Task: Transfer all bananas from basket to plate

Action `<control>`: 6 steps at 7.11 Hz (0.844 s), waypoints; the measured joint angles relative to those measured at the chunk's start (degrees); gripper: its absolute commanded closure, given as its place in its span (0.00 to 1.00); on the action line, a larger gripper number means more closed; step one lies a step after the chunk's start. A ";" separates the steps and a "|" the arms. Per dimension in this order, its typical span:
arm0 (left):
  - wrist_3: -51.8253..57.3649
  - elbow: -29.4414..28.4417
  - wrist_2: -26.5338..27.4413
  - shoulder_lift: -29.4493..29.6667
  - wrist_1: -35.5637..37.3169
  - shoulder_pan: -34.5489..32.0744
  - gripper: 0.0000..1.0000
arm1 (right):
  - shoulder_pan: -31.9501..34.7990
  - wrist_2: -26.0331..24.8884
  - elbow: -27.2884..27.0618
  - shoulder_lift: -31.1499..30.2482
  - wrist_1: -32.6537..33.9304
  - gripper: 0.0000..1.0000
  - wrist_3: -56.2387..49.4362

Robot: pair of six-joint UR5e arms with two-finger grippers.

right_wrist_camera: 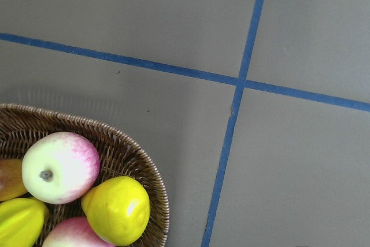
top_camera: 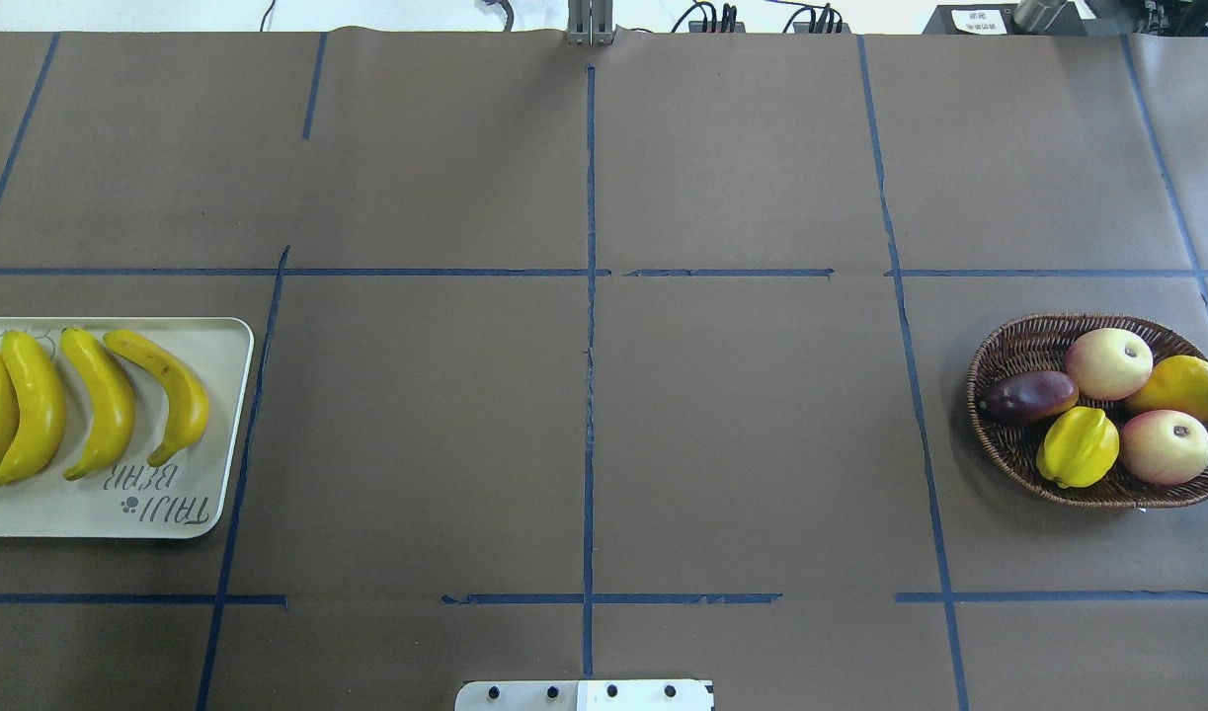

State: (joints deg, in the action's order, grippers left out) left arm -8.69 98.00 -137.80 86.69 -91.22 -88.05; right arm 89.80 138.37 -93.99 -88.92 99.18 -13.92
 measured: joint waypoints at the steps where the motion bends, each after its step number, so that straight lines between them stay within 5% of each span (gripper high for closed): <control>1: 0.07 -0.40 0.04 -0.23 -0.09 -0.01 0.00 | 0.60 0.15 0.24 -1.23 -1.23 0.00 0.13; 6: 0.20 -2.38 0.10 0.29 -0.19 -0.01 0.00 | 2.59 0.42 1.85 -3.58 -7.75 0.00 3.38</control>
State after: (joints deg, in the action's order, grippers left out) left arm -8.49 95.62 -137.70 86.97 -91.41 -88.07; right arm 92.39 138.79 -92.14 -92.50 91.43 -10.53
